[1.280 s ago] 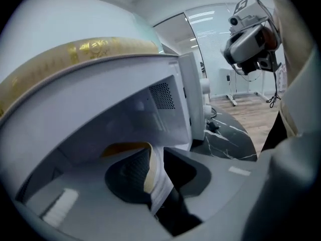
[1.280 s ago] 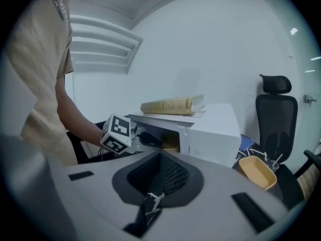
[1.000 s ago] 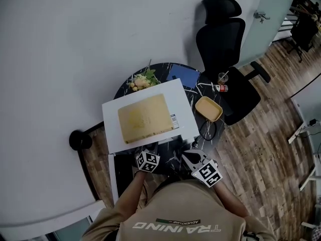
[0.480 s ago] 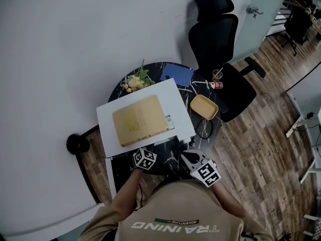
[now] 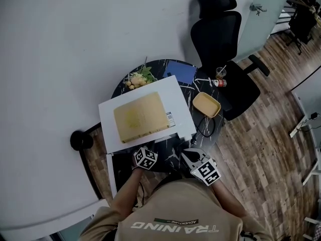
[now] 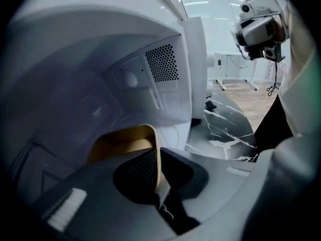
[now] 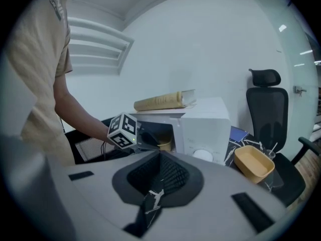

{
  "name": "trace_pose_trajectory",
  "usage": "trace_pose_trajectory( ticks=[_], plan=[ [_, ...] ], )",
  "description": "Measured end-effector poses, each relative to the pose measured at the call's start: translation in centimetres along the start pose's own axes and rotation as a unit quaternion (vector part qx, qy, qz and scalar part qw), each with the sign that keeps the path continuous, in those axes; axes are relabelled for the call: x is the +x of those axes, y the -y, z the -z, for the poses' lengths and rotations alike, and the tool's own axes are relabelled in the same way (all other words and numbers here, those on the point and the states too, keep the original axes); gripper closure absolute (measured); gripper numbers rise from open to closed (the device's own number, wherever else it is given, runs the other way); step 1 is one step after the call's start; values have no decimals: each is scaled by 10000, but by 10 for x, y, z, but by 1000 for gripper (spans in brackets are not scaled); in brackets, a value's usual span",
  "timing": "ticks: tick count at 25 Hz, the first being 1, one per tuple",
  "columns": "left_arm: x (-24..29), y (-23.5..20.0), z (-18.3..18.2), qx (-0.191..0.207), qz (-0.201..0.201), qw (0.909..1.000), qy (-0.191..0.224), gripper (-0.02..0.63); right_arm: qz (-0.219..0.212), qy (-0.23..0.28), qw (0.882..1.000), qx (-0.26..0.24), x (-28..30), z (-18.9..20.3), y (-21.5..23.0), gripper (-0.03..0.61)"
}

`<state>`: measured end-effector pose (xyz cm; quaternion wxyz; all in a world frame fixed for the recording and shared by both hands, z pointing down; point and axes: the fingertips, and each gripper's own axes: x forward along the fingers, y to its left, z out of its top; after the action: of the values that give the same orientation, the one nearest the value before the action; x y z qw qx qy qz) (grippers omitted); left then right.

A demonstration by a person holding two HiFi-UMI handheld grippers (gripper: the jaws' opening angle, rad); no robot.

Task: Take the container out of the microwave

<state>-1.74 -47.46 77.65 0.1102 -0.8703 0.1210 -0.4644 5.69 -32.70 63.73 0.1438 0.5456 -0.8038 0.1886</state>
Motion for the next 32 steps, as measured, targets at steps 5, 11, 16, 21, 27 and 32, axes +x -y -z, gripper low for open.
trace_pose_trajectory(
  ticks=[5, 11, 16, 21, 27, 32],
  plan=[
    [-16, 17, 1, -30, -43, 10000, -41, 586, -137, 72, 9999, 55, -6, 6, -3, 571],
    [-39, 43, -5, -145, -199, 9997, -88, 586, -378, 227, 9990, 75, -17, 12, -2, 571],
    [-60, 67, -6, -374, -415, 9982, -215, 586, -666, 195, 9975, 102, -27, 32, -3, 571],
    [-74, 103, -10, -707, -501, 9959, -251, 586, -995, -10, 9948, 194, -33, 53, 7, 571],
    [-92, 142, 1, -817, -523, 9949, -281, 586, -1103, 71, 9938, 88, -35, 55, 5, 571],
    [-119, 167, 4, -776, -547, 9953, -181, 586, -1152, 166, 9932, -69, -48, 56, -20, 571]
  ],
)
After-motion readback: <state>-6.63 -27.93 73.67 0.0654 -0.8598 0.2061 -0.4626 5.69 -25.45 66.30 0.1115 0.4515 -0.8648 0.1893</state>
